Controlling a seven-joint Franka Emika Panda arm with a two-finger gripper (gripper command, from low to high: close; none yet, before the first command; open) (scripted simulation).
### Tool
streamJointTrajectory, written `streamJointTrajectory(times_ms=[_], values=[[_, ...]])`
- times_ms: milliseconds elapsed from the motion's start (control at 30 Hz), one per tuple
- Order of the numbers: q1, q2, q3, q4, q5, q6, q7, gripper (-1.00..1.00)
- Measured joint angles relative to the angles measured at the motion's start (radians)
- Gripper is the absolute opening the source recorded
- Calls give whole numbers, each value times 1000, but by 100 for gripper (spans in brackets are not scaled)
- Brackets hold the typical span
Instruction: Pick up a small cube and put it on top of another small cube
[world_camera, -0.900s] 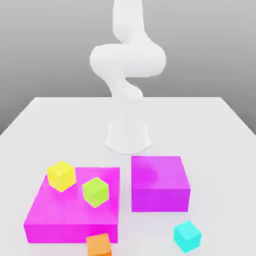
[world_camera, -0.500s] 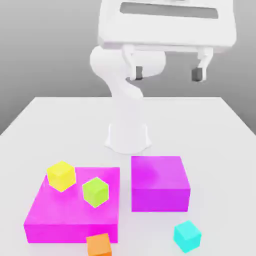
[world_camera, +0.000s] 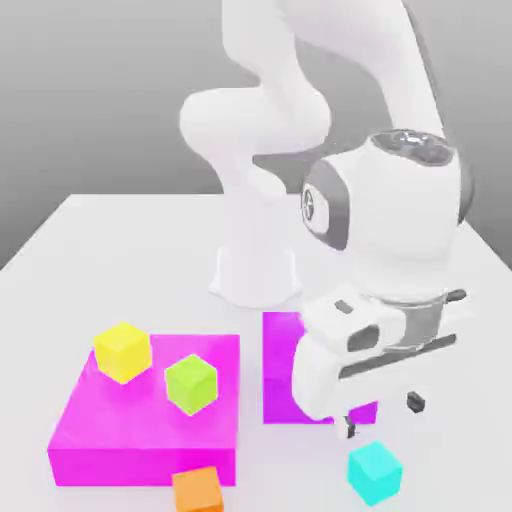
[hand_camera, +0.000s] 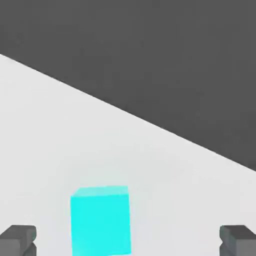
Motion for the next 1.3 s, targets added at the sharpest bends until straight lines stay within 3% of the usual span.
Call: streamJointTrajectory(times_ms=[133,167,400,567,1133,1233,1300], values=[[30,145,-34,26,-36,108,25,0],[35,166,-40,30,-41,125,29,-100],[33,164,-38,30,-43,123,30,-100],[1,6,-1,-5,1,0,-1,-100],[-466,-611,-310,-313,-13,-302,387,-100],[-486,-592,-326,-335,-6,-260,399,-100],[-486,-505,-334,-356,7,-153,393,-100]])
